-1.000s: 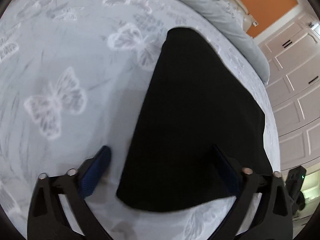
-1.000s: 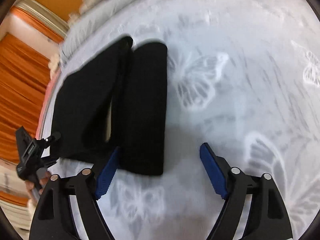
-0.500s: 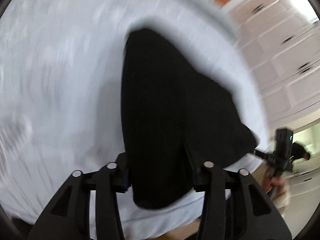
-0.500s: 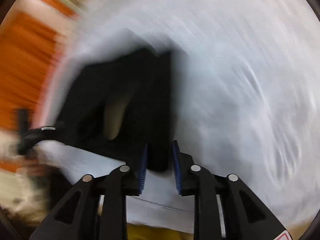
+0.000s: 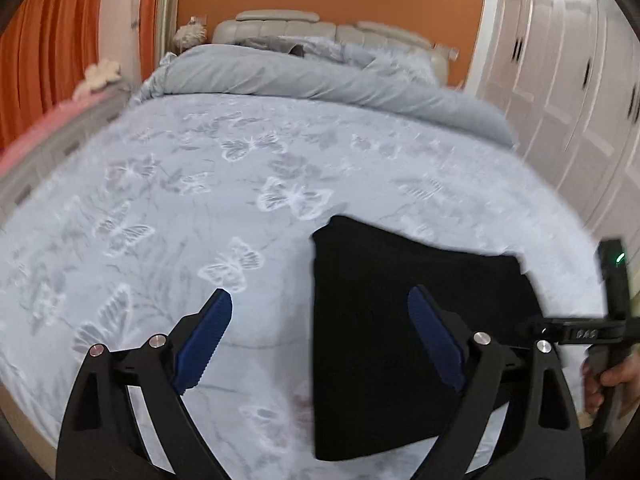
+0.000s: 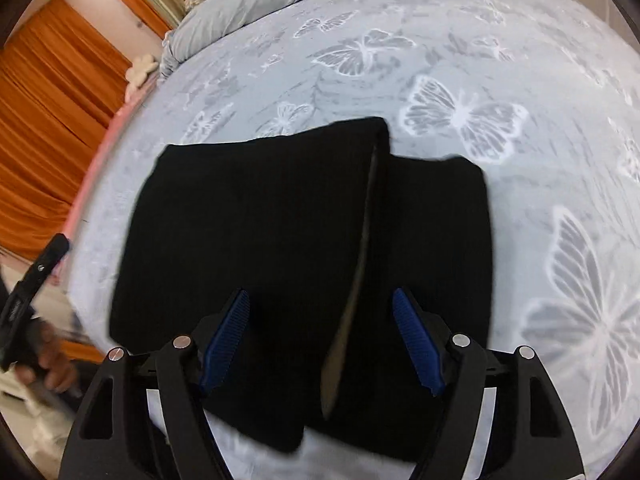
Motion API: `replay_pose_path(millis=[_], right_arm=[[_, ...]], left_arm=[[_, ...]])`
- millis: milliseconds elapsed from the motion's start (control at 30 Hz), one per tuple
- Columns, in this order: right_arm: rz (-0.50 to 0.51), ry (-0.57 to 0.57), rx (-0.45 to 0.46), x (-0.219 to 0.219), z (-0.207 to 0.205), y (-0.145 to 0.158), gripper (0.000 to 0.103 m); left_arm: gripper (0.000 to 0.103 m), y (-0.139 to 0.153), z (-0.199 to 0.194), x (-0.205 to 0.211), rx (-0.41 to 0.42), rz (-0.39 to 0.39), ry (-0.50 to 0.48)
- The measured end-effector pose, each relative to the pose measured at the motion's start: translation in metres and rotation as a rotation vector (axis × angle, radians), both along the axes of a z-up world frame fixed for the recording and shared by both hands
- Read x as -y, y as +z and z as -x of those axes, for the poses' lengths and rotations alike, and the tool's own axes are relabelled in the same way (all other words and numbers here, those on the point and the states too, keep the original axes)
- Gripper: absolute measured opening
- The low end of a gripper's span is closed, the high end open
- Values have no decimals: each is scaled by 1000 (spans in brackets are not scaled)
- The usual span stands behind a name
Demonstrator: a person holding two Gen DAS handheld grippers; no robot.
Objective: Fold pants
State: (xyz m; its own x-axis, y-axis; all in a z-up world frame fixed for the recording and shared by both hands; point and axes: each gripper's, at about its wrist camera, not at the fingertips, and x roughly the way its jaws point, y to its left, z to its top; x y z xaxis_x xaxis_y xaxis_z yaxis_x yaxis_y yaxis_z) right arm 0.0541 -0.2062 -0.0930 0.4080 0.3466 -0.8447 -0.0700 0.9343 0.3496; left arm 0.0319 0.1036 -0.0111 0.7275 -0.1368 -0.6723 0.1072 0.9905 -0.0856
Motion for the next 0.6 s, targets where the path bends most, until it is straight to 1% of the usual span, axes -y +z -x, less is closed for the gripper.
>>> replay_pose_path(millis=[33,67,100,133,200,233,267,333,367,400,467,500,533,567,600], right_arm=[[23,13,19,-4,-1,1,31],[24,27,32,-10,-2,4,26],[13,22,48,-5,-5,10,21],[-5,31,89,-5,0,25,18],[-43,53,182,1,18,59,17],[-41,50,197,6,24,65,17],[-6,33,186,13,27,63,17],[168,-31,33,27,18,22,20],[229,-36,-33,28,13,4,20],[223,-63,-4,29,15,10,27],[234,-107,93,25,19,43,40],[256,-138,193,17,20,65,56],[245,-113,254,4,17,82,58],[222,-74,271,-4,14,89,58],[164,7,272,-24,2,95,58]], left_arm=[[89,-4,-4,-1,-17,-35,26],[89,-6,-8,-1,-31,-50,47],[89,-11,-9,-5,-45,-56,68],[89,-13,-13,-9,-63,-43,84],[91,-17,-16,-20,-93,-10,98],[92,-17,-16,-22,-99,-3,102],[92,-19,-15,-25,-102,-3,107],[92,-23,-14,-27,-110,-25,106],[92,-25,-15,-26,-115,-41,104],[92,-27,-16,-26,-118,-56,104],[92,-28,-16,-27,-116,-70,106],[93,-28,-15,-27,-118,-68,107],[94,-28,-15,-27,-119,-59,103],[95,-27,-17,-27,-122,-54,102],[95,-27,-18,-26,-124,-52,99]])
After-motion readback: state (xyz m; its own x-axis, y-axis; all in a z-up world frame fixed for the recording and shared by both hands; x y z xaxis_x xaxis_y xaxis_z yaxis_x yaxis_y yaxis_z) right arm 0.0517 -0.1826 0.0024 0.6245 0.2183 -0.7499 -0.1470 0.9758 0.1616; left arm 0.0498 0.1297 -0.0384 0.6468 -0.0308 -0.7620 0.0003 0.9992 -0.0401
